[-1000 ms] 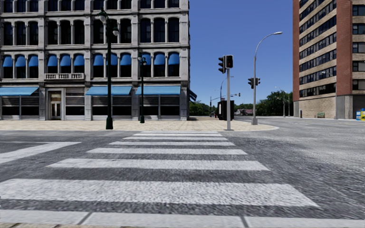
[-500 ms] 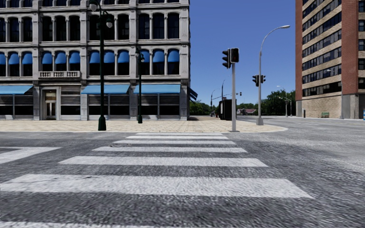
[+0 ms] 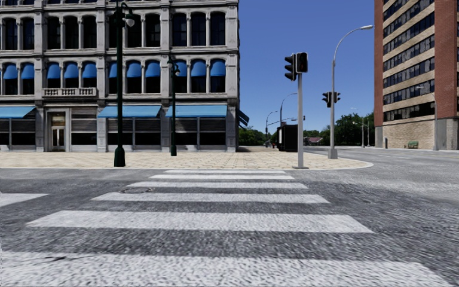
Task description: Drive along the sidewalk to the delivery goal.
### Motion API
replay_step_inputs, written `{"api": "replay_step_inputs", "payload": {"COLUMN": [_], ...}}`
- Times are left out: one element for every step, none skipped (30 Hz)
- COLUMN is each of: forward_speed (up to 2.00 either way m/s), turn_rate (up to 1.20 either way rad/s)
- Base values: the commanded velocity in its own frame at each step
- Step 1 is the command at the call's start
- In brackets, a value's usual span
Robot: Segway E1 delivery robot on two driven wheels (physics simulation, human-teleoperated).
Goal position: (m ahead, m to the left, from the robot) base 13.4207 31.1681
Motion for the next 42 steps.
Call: {"api": "replay_step_inputs", "payload": {"forward_speed": [1.32, 1.32, 1.33, 1.33, 1.33, 1.33, 1.33, 1.33, 1.33, 1.33, 1.33, 1.33, 1.33, 1.33, 1.33, 1.33, 1.33, 1.33, 1.33, 1.33, 1.33, 1.33, 1.33, 1.33, 1.33, 1.33, 1.34, 1.34, 1.34, 1.34, 1.34, 1.34, 1.34, 1.36, 2.0, 2.0, 2.0, 2.0, 2.0, 2.0, 2.0, 2.0], "turn_rate": [0.0, 0.0, 0.0, 0.0, 0.0, 0.0, 0.0, 0.0, 0.0, 0.0, 0.0, 0.0, 0.0, 0.0, 0.0, 0.0, 0.0, 0.0, 0.0, 0.0, 0.0, 0.0, 0.0, 0.0, 0.0, 0.0, 0.0, 0.0, 0.0, 0.0, 0.0, 0.0, 0.0, 0.0, 0.0, 0.0, 0.0, 0.0, 0.0, 0.0, 0.0, 0.0]}}
